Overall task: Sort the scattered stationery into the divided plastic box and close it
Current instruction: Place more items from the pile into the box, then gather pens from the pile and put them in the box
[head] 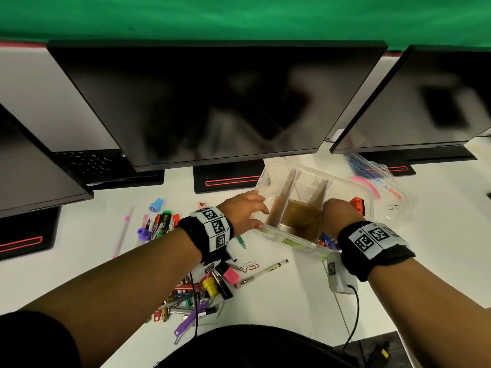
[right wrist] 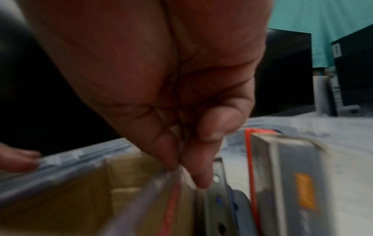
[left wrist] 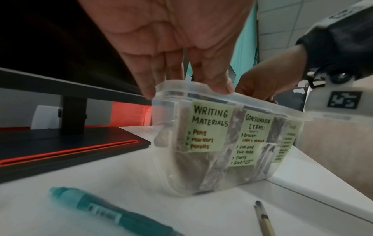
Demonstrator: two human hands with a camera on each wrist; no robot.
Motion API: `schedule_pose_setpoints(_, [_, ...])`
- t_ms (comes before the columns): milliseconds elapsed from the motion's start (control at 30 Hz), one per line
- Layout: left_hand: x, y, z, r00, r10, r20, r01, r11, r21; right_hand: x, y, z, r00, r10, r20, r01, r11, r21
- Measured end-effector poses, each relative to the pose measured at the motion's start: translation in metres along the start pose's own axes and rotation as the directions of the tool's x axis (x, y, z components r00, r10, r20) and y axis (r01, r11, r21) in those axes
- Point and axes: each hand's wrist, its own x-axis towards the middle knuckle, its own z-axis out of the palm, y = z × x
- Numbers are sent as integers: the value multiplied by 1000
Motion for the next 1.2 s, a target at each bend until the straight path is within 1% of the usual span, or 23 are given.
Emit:
schedule_pose_setpoints(100, [-16, -18, 0, 980, -21, -199, 15, 999, -31, -18, -15, -11, 986, -95, -137, 101, 994, 33])
schedule_pose_setpoints(133, [-22, -26, 1, 974, -41, -224, 38, 999, -19, -25, -22, -11, 976, -156, -155, 168, 984, 67])
schedule_pose_setpoints(167, [-28, -34, 3, 976, -64, -209, 66, 998, 0, -33, -30, -10, 958, -234, -166, 252, 962, 101])
schedule_pose_setpoints(200, [-33, -42, 4, 984, -86, -156, 91, 996, 26, -39, -39, -7, 931, -324, -168, 345, 931, 120])
schedule_pose_setpoints(233, [-39, -48, 7, 992, -107, -70, 111, 992, 60, -44, -49, -1, 893, -419, -163, 440, 889, 123])
schedule_pose_setpoints(300, [-49, -55, 15, 987, -123, 102, 108, 984, 143, -50, -67, 17, 809, -577, -116, 588, 800, 117])
schedule_pose_setpoints(333, [-52, -56, 19, 978, -121, 169, 90, 979, 183, -51, -74, 28, 780, -621, -76, 626, 772, 112])
schedule_pose_setpoints(400, [-57, -57, 31, 962, -116, 246, 56, 970, 239, -47, -84, 54, 747, -664, 11, 662, 746, 70])
schedule_pose_setpoints(467, [-59, -56, 45, 959, -75, 272, -5, 959, 283, -40, -86, 79, 748, -650, 133, 656, 754, -8])
schedule_pose_setpoints(533, [-59, -56, 56, 961, -30, 274, -63, 943, 327, -35, -82, 98, 756, -605, 252, 638, 766, -77])
schedule_pose_setpoints(567, [-60, -56, 62, 960, -21, 278, -79, 936, 343, -33, -80, 105, 754, -588, 293, 636, 765, -101])
schedule_pose_setpoints(633, [-59, -55, 69, 959, -5, 283, -112, 912, 395, -32, -76, 115, 748, -577, 328, 641, 756, -132])
schedule_pose_setpoints(733, [-58, -52, 73, 962, 13, 272, -144, 872, 468, -33, -74, 124, 721, -612, 326, 676, 724, -135])
schedule_pose_setpoints(933, [-57, -45, 79, 974, -22, 223, -100, 849, 519, -33, -76, 129, 733, -621, 277, 669, 731, -132])
schedule_pose_setpoints(1000, [-56, -46, 80, 977, -29, 210, -91, 837, 540, -32, -77, 125, 769, -588, 252, 625, 775, -98])
schedule_pose_setpoints(1100, [-56, -46, 79, 985, -26, 168, -73, 829, 554, -28, -79, 116, 845, -488, 220, 512, 857, -65])
schedule_pose_setpoints(1200, [-54, -48, 77, 983, -21, 183, -84, 833, 547, -27, -84, 111, 884, -434, 172, 445, 895, -26])
